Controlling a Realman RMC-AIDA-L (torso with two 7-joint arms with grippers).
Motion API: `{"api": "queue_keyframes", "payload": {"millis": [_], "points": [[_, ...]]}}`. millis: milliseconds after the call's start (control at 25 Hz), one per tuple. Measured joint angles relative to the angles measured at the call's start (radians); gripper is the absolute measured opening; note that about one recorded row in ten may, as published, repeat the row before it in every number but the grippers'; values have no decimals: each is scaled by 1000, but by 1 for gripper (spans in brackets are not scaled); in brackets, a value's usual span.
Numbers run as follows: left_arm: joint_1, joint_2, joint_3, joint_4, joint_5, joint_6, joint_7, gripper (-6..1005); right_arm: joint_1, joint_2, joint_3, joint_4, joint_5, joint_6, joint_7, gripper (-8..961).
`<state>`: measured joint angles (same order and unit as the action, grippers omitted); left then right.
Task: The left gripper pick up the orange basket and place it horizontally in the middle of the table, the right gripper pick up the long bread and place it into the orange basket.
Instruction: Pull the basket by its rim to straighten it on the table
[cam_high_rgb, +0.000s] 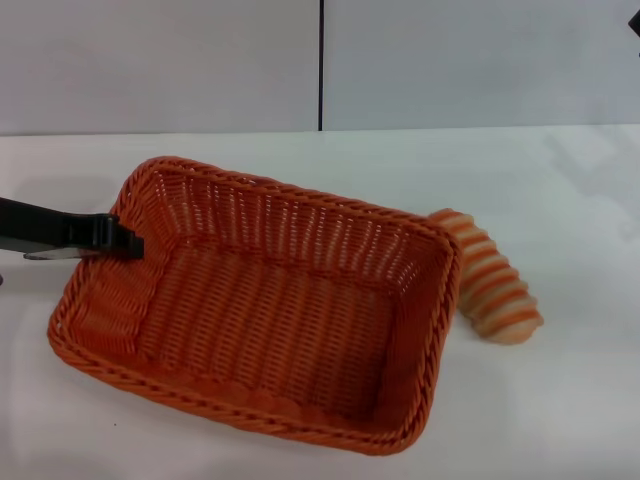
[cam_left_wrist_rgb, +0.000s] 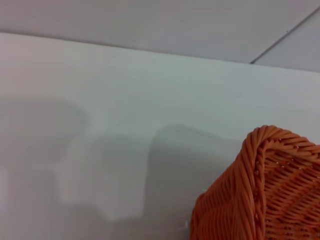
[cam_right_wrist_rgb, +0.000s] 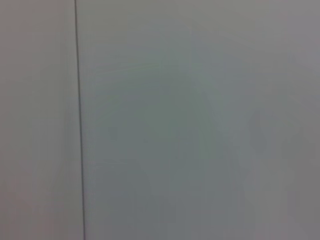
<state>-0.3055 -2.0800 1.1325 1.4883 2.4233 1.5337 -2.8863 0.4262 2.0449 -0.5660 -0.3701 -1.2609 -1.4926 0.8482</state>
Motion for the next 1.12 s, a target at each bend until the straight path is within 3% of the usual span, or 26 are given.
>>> {"api": "queue_keyframes", "payload": {"millis": [520, 1120], "points": [[26, 0, -5, -14, 4, -102, -2, 175, 3, -4, 0, 4, 0, 1, 0, 736], [5, 7, 4, -27, 10, -81, 2, 183, 8, -6, 9, 8, 0, 11, 0, 737]]}}
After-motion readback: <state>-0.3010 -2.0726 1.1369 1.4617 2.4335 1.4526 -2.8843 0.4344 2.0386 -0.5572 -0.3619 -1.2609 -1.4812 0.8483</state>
